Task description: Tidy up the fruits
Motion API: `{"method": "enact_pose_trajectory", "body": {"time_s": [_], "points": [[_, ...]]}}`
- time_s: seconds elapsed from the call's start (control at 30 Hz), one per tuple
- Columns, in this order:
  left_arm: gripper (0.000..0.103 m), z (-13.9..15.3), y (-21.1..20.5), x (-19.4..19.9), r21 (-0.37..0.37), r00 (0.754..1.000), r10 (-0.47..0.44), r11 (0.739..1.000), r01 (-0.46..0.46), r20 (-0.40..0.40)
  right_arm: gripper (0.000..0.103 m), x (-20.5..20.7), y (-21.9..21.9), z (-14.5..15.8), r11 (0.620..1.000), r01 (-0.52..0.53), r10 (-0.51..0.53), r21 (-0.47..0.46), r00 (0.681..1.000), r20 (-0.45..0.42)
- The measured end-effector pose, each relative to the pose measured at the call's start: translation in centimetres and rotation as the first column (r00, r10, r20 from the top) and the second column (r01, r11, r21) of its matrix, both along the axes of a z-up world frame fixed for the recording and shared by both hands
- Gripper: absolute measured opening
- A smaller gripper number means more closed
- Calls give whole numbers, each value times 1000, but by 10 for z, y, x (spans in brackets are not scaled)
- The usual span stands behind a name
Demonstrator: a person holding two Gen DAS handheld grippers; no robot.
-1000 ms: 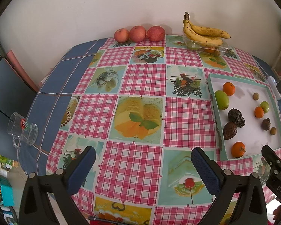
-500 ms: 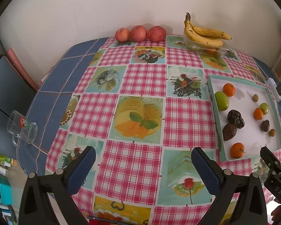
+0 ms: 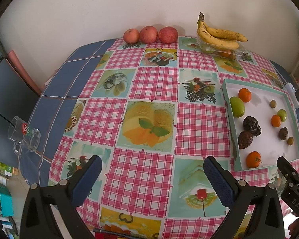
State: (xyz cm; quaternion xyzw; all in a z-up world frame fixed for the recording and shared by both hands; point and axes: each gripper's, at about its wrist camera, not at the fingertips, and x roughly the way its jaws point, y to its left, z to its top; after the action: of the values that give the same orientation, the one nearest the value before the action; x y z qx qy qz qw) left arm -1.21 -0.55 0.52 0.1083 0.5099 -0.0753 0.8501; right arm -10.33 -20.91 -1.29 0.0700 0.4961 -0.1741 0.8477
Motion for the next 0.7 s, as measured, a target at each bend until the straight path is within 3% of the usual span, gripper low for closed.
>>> {"method": "enact_pose_trajectory", "body": {"time_s": [0.7], "points": [[103,-3,2,1,10,1000,16,1000,-16,-8,91,1,-1,0,1000,-2,2,3,1000,-4]]}}
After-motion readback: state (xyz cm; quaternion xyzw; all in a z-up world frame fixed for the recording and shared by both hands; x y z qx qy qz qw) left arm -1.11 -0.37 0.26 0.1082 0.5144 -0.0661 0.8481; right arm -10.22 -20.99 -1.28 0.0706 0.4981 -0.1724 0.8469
